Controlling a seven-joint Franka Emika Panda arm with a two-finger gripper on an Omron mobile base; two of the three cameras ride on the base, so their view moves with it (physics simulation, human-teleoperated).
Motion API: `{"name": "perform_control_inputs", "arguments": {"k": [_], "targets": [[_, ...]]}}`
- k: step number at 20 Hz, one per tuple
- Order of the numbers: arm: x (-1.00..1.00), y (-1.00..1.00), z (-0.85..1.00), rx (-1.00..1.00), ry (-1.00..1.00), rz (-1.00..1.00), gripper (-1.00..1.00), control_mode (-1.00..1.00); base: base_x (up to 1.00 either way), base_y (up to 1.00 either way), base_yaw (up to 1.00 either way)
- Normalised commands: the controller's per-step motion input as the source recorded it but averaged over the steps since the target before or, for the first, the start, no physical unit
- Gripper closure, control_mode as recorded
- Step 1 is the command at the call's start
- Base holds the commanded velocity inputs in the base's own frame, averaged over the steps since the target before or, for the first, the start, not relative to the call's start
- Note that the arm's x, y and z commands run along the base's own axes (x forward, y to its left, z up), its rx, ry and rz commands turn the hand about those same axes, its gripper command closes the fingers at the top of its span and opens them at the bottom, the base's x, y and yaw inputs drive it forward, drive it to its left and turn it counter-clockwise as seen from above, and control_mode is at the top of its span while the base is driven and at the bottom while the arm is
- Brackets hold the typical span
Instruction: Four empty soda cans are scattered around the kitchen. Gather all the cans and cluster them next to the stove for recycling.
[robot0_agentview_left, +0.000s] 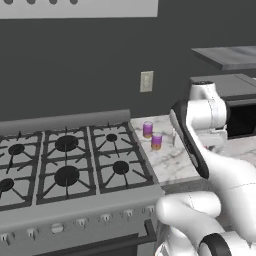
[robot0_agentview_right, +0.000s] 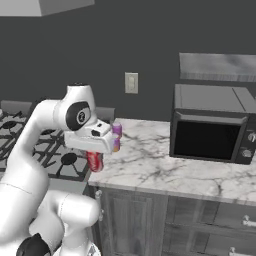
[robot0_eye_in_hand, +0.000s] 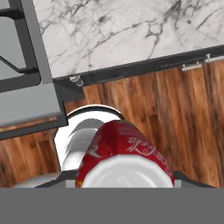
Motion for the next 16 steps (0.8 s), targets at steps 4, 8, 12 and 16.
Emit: {"name": "perform_control_inputs", "arguments": {"k": [4, 8, 12, 16], "targets": [[0.78, 0.00, 0.06, 0.05, 0.09, 0.00, 1.00, -1.00, 0.00, 0.00, 0.00], [0.66, 0.00, 0.01, 0.08, 0.10, 0.00, 1.00, -1.00, 0.00, 0.00, 0.00], [0.54, 0.00, 0.00, 0.05, 0.06, 0.00, 1.00, -1.00, 0.00, 0.00, 0.00], [0.42, 0.03, -0.09, 0.00, 0.02, 0.00, 1.00, -1.00, 0.00, 0.00, 0.00]]}}
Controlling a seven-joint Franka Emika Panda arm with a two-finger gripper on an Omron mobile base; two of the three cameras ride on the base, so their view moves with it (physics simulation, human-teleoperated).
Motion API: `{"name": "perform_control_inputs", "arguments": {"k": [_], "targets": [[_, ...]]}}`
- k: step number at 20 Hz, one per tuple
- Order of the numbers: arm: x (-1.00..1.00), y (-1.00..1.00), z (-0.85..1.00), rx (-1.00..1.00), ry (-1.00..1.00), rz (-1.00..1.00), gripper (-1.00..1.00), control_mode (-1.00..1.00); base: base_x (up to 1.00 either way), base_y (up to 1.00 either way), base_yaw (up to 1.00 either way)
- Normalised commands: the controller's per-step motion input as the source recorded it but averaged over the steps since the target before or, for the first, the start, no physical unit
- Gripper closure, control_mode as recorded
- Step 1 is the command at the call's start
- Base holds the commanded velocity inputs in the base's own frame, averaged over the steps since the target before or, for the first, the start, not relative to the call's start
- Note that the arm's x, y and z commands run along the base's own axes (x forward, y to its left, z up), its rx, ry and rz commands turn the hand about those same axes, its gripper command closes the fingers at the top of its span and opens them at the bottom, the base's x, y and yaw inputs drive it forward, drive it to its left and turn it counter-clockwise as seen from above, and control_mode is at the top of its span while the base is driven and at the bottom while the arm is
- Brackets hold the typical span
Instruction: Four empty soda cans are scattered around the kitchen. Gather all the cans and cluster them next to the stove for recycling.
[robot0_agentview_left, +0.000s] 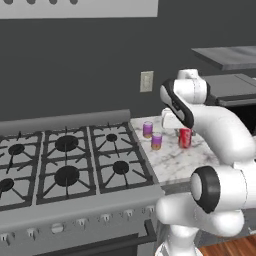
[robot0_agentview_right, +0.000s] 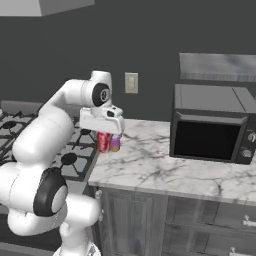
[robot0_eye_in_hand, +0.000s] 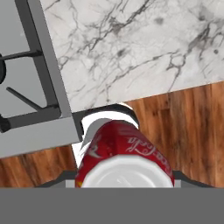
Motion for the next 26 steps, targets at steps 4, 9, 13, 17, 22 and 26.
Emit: {"name": "perform_control_inputs", "arguments": {"k": [4, 9, 13, 17, 22, 26], "targets": [[0.43, 0.12, -0.34, 0.00, 0.00, 0.00, 1.00, -1.00, 0.00, 0.00, 0.00], [0.47, 0.08, -0.38, 0.01, 0.00, 0.00, 1.00, -1.00, 0.00, 0.00, 0.00], [0.45, 0.00, -0.48, 0.01, -0.01, 0.00, 1.00, -1.00, 0.00, 0.00, 0.00], [0.31, 0.00, -0.52, 0.00, -0.04, 0.00, 1.00, -1.00, 0.00, 0.00, 0.00], [0.32, 0.00, -0.44, 0.00, -0.08, 0.00, 1.00, -1.00, 0.00, 0.00, 0.00], [0.11, 0.00, -0.33, 0.00, -0.18, 0.00, 1.00, -1.00, 0.00, 0.00, 0.00]]}}
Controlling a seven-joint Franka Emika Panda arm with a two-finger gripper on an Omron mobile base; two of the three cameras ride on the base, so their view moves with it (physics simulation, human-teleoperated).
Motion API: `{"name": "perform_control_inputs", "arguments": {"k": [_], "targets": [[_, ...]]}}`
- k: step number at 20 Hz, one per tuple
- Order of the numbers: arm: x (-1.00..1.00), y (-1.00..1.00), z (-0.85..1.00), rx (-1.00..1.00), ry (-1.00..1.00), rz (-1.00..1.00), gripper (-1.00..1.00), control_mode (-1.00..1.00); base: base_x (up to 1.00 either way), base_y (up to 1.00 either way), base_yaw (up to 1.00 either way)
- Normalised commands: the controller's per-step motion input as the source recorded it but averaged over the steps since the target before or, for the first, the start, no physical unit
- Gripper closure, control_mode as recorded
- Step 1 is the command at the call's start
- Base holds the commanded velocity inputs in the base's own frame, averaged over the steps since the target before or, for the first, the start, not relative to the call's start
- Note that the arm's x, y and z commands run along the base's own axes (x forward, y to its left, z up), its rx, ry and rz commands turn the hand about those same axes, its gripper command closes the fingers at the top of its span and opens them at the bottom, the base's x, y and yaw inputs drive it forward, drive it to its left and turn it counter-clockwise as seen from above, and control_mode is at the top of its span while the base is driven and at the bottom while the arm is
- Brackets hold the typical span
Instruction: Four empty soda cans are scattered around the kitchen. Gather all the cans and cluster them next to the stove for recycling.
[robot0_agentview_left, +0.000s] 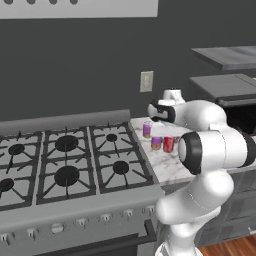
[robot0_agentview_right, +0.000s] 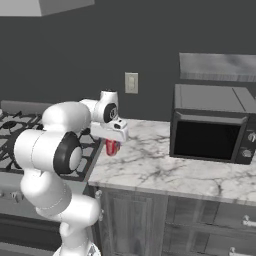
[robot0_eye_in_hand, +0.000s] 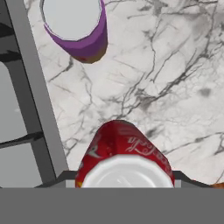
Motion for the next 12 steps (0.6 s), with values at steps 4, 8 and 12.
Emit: {"name": "perform_control_inputs", "arguments": {"k": [4, 8, 12], "targets": [[0.00, 0.00, -0.31, 0.00, -0.21, 0.01, 1.00, -1.00, 0.00, 0.00, 0.00], [0.14, 0.00, -0.27, 0.00, -0.10, 0.03, 1.00, -1.00, 0.00, 0.00, 0.00], [0.43, 0.03, -0.14, 0.00, 0.00, 0.02, 1.00, -1.00, 0.00, 0.00, 0.00]]}}
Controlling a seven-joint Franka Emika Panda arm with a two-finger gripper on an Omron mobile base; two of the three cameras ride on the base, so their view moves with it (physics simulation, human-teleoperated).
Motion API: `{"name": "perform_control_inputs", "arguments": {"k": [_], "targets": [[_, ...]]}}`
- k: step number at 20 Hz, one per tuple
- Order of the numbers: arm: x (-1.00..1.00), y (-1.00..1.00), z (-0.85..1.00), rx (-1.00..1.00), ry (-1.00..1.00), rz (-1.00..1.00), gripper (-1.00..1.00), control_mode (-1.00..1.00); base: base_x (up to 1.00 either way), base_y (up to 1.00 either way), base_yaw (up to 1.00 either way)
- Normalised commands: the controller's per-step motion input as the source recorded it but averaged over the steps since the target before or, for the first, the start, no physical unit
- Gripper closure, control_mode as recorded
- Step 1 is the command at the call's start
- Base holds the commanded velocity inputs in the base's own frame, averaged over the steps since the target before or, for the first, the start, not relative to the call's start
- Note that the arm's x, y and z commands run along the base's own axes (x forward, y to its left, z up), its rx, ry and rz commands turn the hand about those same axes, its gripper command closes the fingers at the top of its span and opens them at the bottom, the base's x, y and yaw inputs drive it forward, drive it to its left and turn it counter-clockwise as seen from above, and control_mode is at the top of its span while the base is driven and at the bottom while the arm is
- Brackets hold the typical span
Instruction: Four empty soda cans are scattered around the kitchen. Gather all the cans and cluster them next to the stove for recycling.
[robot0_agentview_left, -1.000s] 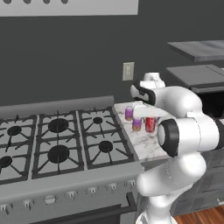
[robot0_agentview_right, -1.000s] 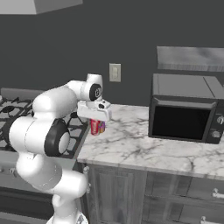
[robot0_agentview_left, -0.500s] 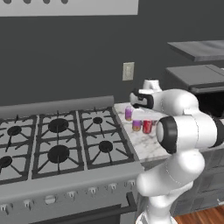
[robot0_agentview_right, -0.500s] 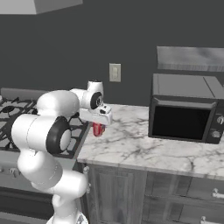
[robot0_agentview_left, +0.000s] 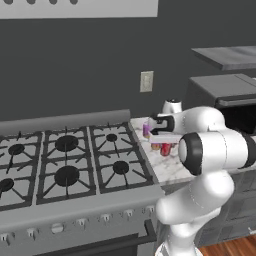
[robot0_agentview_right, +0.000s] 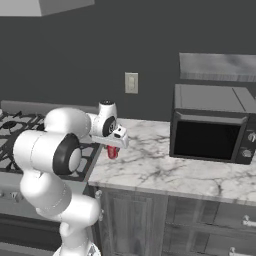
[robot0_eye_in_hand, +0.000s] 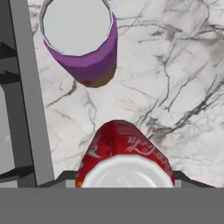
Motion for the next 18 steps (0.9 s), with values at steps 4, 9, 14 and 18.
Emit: {"name": "perform_control_inputs", "arguments": {"k": [4, 9, 14, 18], "targets": [[0.42, 0.11, -0.03, 0.00, 0.00, 0.00, 1.00, -1.00, 0.00, 0.00, 0.00], [0.25, 0.01, -0.01, 0.00, 0.00, 0.00, 1.00, -1.00, 0.00, 0.00, 0.00], [0.01, 0.00, -0.17, 0.02, 0.03, 0.01, 1.00, -1.00, 0.00, 0.00, 0.00], [0.01, 0.00, -0.37, 0.00, 0.00, 0.01, 1.00, -1.00, 0.00, 0.00, 0.00]]}}
